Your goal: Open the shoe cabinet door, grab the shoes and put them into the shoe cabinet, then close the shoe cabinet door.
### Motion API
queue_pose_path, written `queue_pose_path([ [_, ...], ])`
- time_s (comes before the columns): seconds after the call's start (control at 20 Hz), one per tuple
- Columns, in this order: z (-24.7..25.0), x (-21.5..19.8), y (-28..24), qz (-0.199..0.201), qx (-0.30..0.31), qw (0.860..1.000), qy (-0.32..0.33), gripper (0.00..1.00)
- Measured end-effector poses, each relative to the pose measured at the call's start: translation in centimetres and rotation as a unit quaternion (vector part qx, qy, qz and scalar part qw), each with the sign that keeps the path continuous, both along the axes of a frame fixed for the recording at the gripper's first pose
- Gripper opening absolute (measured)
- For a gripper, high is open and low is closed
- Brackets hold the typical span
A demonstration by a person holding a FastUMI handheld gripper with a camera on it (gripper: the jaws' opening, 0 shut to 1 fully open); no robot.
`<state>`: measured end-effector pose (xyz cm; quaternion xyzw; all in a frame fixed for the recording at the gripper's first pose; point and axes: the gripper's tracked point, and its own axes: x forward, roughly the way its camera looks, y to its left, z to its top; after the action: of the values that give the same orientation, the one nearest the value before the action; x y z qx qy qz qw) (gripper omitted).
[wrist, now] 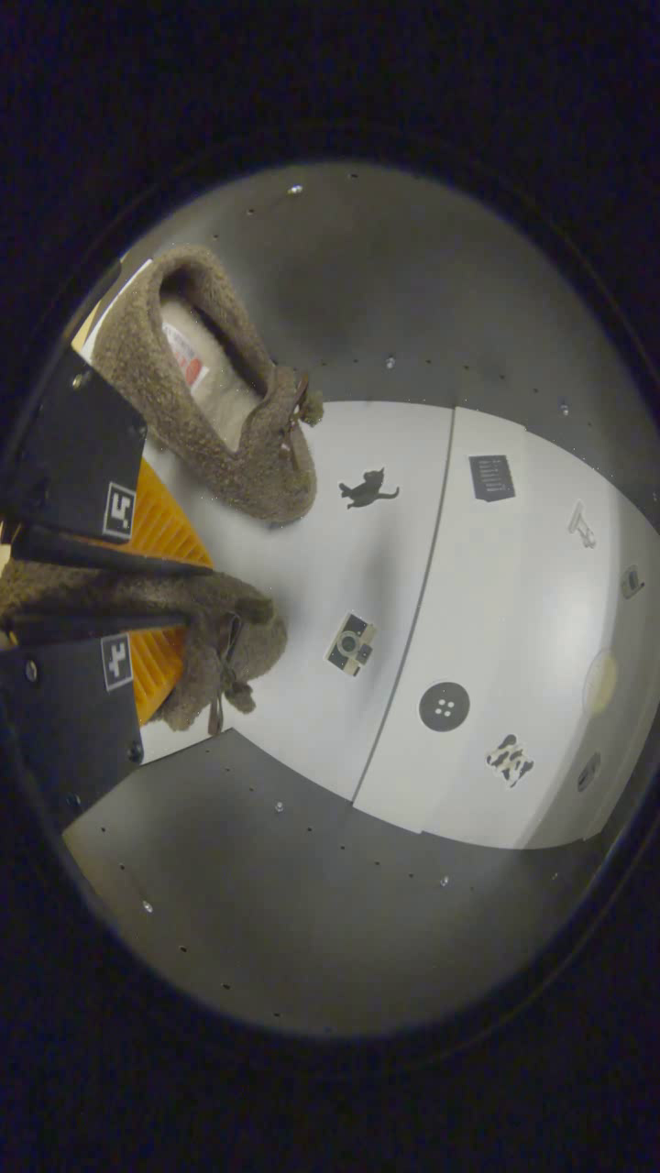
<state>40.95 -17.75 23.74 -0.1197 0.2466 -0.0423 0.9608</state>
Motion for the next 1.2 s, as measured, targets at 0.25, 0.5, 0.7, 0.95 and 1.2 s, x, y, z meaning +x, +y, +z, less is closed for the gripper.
queue_pose_path([
  [0.25, 3.0, -3.0, -0.4, -0.016, -0.025, 0.999, -0.038, 0.55],
  [0.5, 6.6, -8.8, 1.6, -0.006, -0.011, 0.997, -0.081, 0.55],
  [0.7, 9.9, -14.8, 4.5, 0.031, 0.028, 0.993, -0.112, 0.55],
  [0.95, 13.7, -22.7, 5.4, 0.030, 0.035, 0.990, -0.135, 1.00],
  [1.2, 18.5, -32.8, 4.3, 0.034, 0.014, 0.986, -0.165, 1.00],
])
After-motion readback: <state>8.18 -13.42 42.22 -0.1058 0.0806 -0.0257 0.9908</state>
